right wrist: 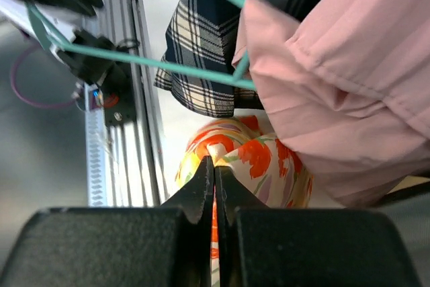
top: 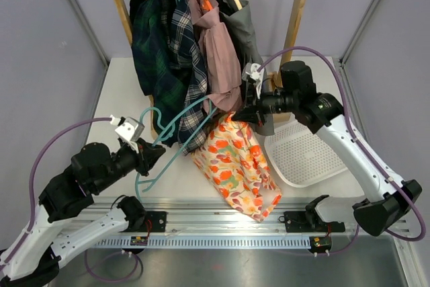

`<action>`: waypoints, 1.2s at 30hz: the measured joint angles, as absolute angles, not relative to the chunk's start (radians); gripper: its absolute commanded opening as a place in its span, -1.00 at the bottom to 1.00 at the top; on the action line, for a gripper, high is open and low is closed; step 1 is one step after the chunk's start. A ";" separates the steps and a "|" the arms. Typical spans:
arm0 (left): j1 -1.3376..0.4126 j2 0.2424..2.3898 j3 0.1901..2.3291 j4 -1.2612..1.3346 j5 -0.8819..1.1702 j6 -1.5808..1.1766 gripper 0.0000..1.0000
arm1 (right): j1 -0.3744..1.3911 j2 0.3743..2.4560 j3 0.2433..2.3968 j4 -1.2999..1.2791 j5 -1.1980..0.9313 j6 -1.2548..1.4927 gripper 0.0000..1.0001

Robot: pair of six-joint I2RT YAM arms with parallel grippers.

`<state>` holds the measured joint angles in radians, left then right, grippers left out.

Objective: Remove the skirt from the hanger

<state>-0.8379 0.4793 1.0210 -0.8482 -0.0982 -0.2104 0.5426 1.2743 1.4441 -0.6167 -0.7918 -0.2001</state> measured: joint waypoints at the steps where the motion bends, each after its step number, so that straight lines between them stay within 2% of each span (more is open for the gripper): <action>1: -0.838 0.479 1.029 -0.849 -0.093 -0.220 -1.00 | 0.543 1.283 1.431 -0.614 -0.802 -0.236 -1.00; 7: -0.838 0.477 1.066 -0.844 -0.059 -0.255 -1.00 | 0.543 1.240 1.205 -0.688 -0.846 -0.538 -0.96; 8: -0.838 0.478 1.067 -0.844 -0.054 -0.255 -1.00 | 0.543 1.236 1.164 -0.709 -0.846 -0.580 -0.84; 10: -0.838 0.485 1.068 -0.846 -0.036 -0.254 -1.00 | 0.543 1.236 1.102 -0.745 -0.840 -0.641 -0.75; 12: -0.838 0.506 1.078 -0.859 -0.017 -0.246 -1.00 | 0.543 1.235 1.077 -0.775 -0.831 -0.680 -0.53; 15: -0.838 0.550 1.103 -0.883 0.007 -0.224 -1.00 | 0.543 1.222 1.073 -0.798 -0.827 -0.723 -0.06; 17: -0.838 0.583 1.125 -0.902 0.022 -0.206 -1.00 | 0.542 1.195 1.078 -0.831 -0.823 -0.752 0.12; 18: -0.838 0.597 1.135 -0.912 0.031 -0.196 -1.00 | 0.538 1.179 1.093 -0.867 -0.822 -0.768 0.28; 24: -0.838 0.638 1.164 -0.960 0.109 -0.101 -1.00 | 0.519 1.075 1.273 -1.083 -0.804 -0.867 0.50; 25: -0.838 0.648 1.167 -0.969 0.126 -0.077 -1.00 | 0.516 1.064 1.312 -1.126 -0.804 -0.883 0.77; 30: -0.838 0.715 1.179 -1.009 0.208 0.046 -1.00 | 0.486 1.029 1.451 -1.265 -0.811 -0.926 0.84; 36: -0.838 0.798 1.199 -1.012 0.299 0.176 -1.00 | 0.484 1.028 1.462 -1.315 -0.839 -0.939 0.84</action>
